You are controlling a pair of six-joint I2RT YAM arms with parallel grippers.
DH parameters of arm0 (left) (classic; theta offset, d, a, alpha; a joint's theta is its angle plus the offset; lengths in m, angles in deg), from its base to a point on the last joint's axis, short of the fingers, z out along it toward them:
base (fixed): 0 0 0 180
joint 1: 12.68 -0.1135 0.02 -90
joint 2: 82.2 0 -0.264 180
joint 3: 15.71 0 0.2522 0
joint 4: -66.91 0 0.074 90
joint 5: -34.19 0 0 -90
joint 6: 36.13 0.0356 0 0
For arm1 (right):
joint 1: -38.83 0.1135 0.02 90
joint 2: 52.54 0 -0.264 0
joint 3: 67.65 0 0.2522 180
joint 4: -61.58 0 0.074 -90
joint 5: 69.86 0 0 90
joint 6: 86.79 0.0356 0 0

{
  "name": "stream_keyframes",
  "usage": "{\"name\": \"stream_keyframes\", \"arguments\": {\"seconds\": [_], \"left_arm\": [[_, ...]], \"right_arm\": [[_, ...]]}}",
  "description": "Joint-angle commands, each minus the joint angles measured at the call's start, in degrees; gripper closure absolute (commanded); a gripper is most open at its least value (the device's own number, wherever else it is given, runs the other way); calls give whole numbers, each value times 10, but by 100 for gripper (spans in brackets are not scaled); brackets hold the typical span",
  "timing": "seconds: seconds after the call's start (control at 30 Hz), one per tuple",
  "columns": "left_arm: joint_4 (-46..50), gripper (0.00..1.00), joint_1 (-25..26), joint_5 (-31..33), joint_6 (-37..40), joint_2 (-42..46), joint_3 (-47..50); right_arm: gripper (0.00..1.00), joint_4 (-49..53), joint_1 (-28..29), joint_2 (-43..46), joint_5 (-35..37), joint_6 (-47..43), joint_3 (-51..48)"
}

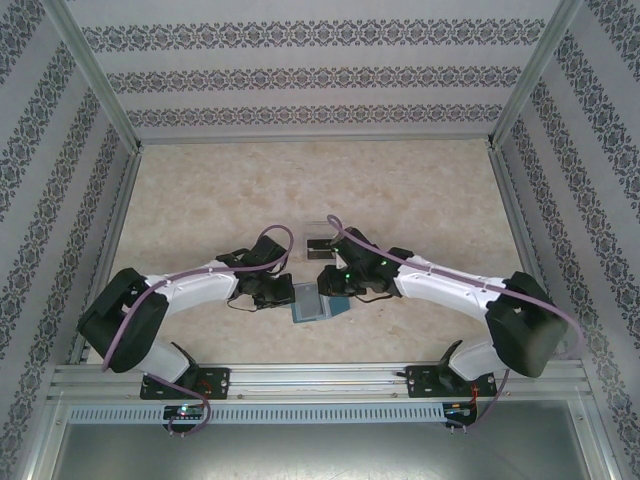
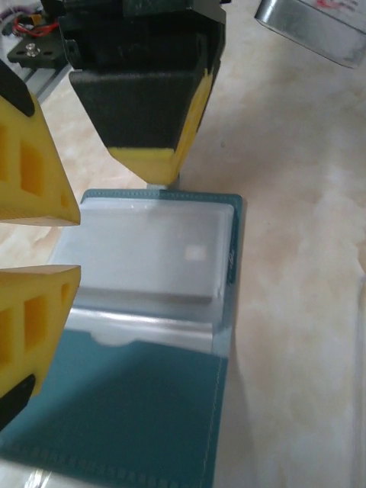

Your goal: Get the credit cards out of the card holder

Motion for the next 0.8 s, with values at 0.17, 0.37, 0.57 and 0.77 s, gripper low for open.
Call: {"name": "stream_keyframes", "arguments": {"seconds": [0.17, 0.37, 0.57, 0.77], "left_arm": [[10, 91, 5, 17, 35, -28, -5], [0, 91, 5, 11, 34, -39, 1], [-3, 91, 5, 11, 32, -32, 11], [-4, 92, 5, 12, 32, -25, 16]], "right_arm": [[79, -60, 14, -68, -57, 33, 21], [79, -76, 24, -115, -92, 33, 42], [80, -79, 32, -144, -94, 40, 53], [79, -57, 32, -162, -75, 32, 57]]}}
